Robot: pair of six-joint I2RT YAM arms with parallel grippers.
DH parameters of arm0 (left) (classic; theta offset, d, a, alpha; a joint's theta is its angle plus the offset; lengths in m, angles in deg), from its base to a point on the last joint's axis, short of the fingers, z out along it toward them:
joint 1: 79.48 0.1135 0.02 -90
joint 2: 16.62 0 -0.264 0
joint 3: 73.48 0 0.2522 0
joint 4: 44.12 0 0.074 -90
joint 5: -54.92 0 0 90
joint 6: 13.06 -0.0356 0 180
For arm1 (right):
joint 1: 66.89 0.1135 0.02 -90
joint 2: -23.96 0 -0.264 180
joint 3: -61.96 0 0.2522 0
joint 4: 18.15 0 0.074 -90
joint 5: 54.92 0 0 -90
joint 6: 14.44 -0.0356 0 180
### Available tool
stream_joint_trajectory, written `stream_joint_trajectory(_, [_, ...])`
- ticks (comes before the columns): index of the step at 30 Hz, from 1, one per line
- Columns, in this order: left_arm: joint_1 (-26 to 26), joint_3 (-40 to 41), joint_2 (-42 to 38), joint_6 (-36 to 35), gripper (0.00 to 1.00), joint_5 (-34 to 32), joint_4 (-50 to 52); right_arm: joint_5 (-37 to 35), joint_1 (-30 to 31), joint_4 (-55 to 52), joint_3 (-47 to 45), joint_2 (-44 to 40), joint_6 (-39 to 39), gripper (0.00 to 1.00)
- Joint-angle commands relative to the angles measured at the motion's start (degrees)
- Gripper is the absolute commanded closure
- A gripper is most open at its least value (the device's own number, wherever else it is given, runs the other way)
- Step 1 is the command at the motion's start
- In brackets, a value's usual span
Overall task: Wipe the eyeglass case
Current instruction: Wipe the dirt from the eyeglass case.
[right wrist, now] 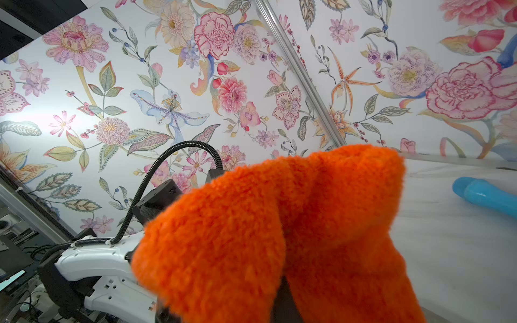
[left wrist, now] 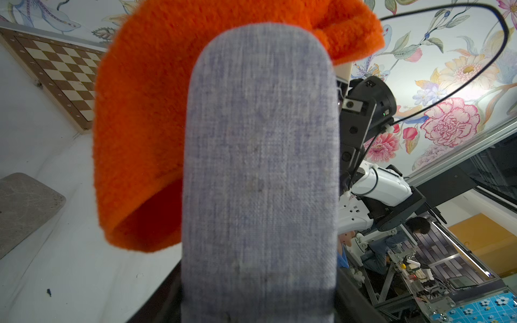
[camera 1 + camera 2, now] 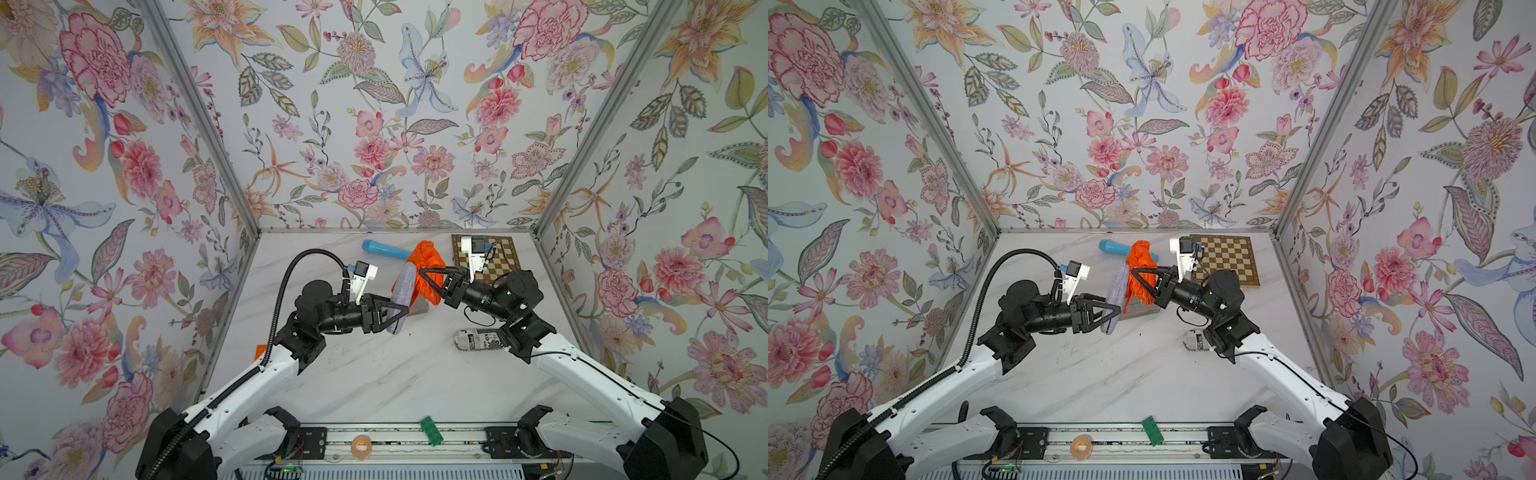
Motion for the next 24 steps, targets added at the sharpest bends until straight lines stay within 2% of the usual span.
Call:
stream_joint_trajectory(1, [0.9,-2.2,0.9,0.9,0.58,-1.7,-2.2,4.9,5.7,-2.4,-3.3,-2.0,1.2,1.00])
stream_joint_trajectory(4, [1.1,-3.7,1.9,1.6,0.58,-1.5,-3.4,4.5,6.9,-1.1,-3.9,-2.1,0.9,1.00])
stream_joint_trajectory(8, [0.9,-3.9,2.7,2.7,0.58,-0.4,-4.2,5.9,6.4,-0.3,-0.5,0.9,2.5,1.00])
stream_joint_trajectory(12, [0.7,-0.3,1.3,5.5,0.57,2.5,-8.3,8.2,1.2,-1.8,5.5,4.4,4.7,1.00])
stream_joint_trajectory(16, [0.5,2.7,-1.4,5.1,0.57,3.3,-7.7,11.4,-3.7,2.0,7.4,7.3,0.8,1.00])
stream_joint_trajectory(19, [1.0,3.0,-2.8,2.2,0.57,1.2,-4.4,11.4,-1.1,2.2,5.3,6.9,0.1,1.00])
stream_joint_trajectory(24, [2.5,1.7,-1.6,3.6,0.58,-0.4,-6.9,8.8,6.7,3.5,-2.1,4.0,-1.8,1.00])
